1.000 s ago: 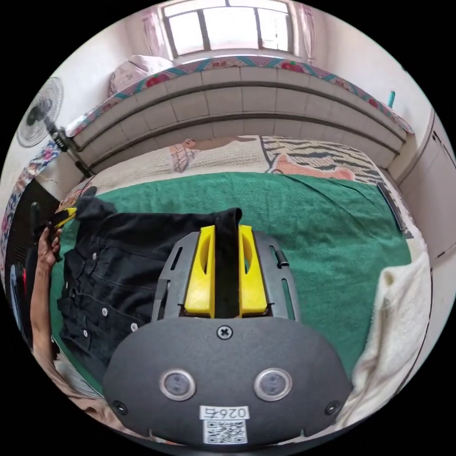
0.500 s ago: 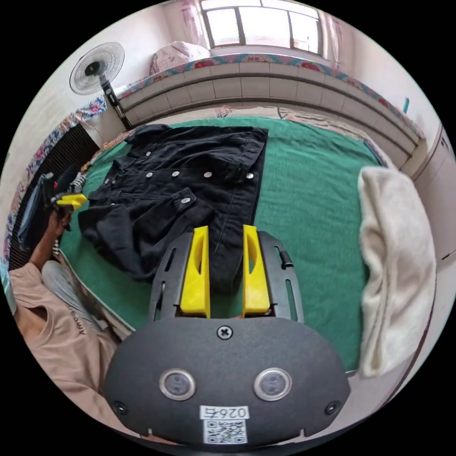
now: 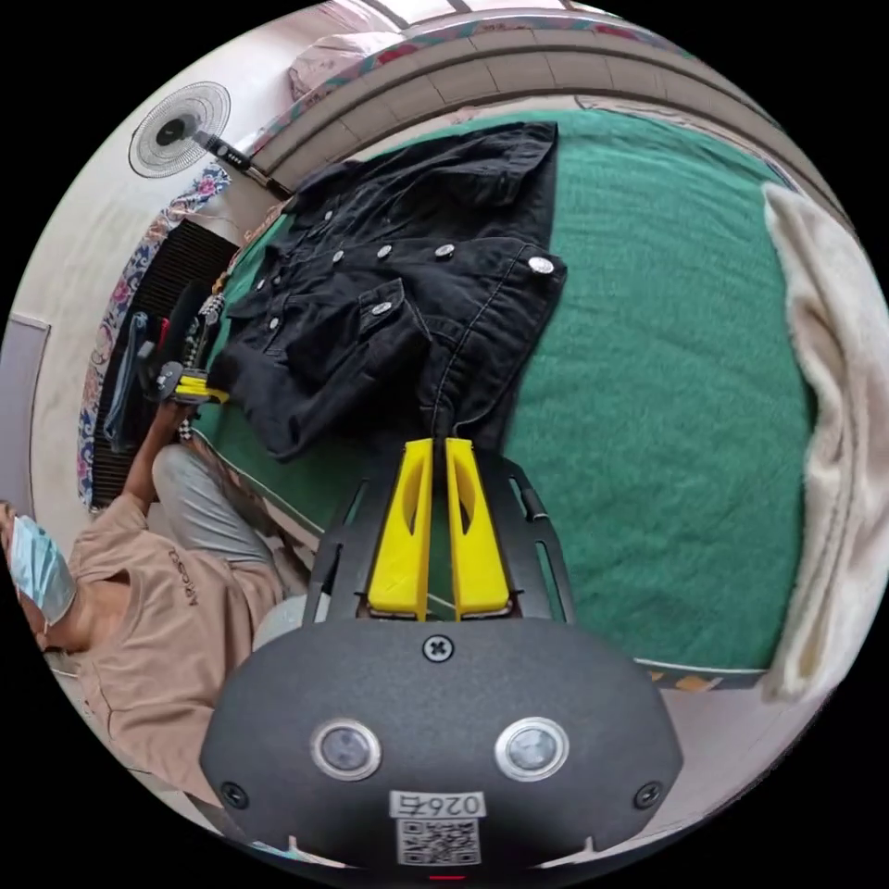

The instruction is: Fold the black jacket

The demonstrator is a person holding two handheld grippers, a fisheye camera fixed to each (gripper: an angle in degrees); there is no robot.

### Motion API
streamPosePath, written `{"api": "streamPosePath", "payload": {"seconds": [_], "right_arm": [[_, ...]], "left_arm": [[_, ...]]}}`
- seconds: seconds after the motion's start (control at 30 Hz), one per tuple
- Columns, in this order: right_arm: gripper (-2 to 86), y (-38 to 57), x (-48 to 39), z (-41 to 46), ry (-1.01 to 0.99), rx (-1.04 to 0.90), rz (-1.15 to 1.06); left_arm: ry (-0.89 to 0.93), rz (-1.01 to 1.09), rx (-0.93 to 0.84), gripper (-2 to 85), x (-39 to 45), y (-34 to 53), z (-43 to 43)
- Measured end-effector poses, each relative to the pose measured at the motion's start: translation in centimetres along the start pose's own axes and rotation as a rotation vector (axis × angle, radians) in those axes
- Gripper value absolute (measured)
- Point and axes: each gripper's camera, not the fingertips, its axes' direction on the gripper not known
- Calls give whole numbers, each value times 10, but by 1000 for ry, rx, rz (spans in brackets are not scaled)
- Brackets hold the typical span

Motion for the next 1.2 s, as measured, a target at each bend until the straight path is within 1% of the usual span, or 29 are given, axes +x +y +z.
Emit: {"api": "streamPosePath", "payload": {"seconds": [0.1,0.17,0.2,0.27,0.33,0.37,0.4,0.43,0.53,0.57,0.6,0.63,0.67,0.7,0.73,0.77,0.8,0.83,0.9,0.93,0.97,1.0,1.03,1.1,1.13,1.17,1.2], "right_arm": [[31,4,10,-27,-83,56,38],[34,2,7,-48,-49,114,51],[33,-1,2,-62,-24,151,52],[27,-9,-10,-80,2,224,38],[18,-22,-24,-89,13,278,14],[12,-33,-34,-90,17,290,-4],[4,-47,-45,-85,28,283,-27],[0,-54,-51,-82,36,275,-42],[-8,-92,-80,-60,90,234,-119],[-9,-109,-90,-47,106,206,-144],[-9,-126,-98,-32,112,157,-160],[-9,-134,-101,-22,110,121,-165],[-9,-146,-108,0,79,18,-191],[-9,-147,-114,19,52,-89,-216],[-9,-143,-118,13,60,-41,-220],[-9,-133,-125,3,34,-54,-256],[-9,-127,-129,-1,-37,-158,-306],[-9,-123,-129,-5,-55,-182,-313],[-7,-110,-121,-46,-10,-63,-251],[-7,-110,-117,-59,-2,-18,-225],[-5,-112,-107,-84,13,80,-168],[-1,-118,-97,-106,29,166,-116],[1,-123,-92,-115,37,199,-91],[29,-147,-76,-134,46,283,-3],[37,-154,-72,-135,39,289,17],[52,-168,-65,-134,13,289,55],[65,-182,-60,-131,-19,286,87]], "left_arm": [[1,9,78,-9,4,1,-27],[-142,38,180,-8,8,-12,-58],[-193,45,192,-8,8,-18,-62],[-378,55,163,-6,-5,-51,-61],[-475,14,97,-7,-30,-77,-47],[-541,-74,85,-8,-51,-87,-41],[-555,-95,78,-8,-60,-89,-39],[-529,-125,77,-8,-77,-89,-36],[-398,-221,208,-9,-115,-71,-43],[-363,-269,241,-9,-131,-66,-42],[-336,-297,236,-9,-140,-65,-38],[-243,-338,153,-9,-159,-66,-19],[-176,-395,139,-9,-171,-61,-8],[-160,-384,179,-9,-170,-55,-12],[-39,-287,105,-9,-168,-53,-11],[55,-259,24,-9,-167,-50,-9],[59,-251,5,-9,-165,-48,-11],[25,-210,-14,-8,-159,-43,-20],[-50,-203,63,-7,-155,-35,-46],[-62,-230,189,-6,-158,-29,-70],[-36,-274,297,-5,-168,-27,-89],[-19,-300,342,-5,-175,-28,-96],[13,-347,401,-3,-191,-33,-104],[36,-431,392,5,-219,-49,-98],[44,-511,349,15,-241,-60,-88],[74,-573,314,57,-262,-69,-74],[102,-591,304,78,-271,-73,-67]]}}
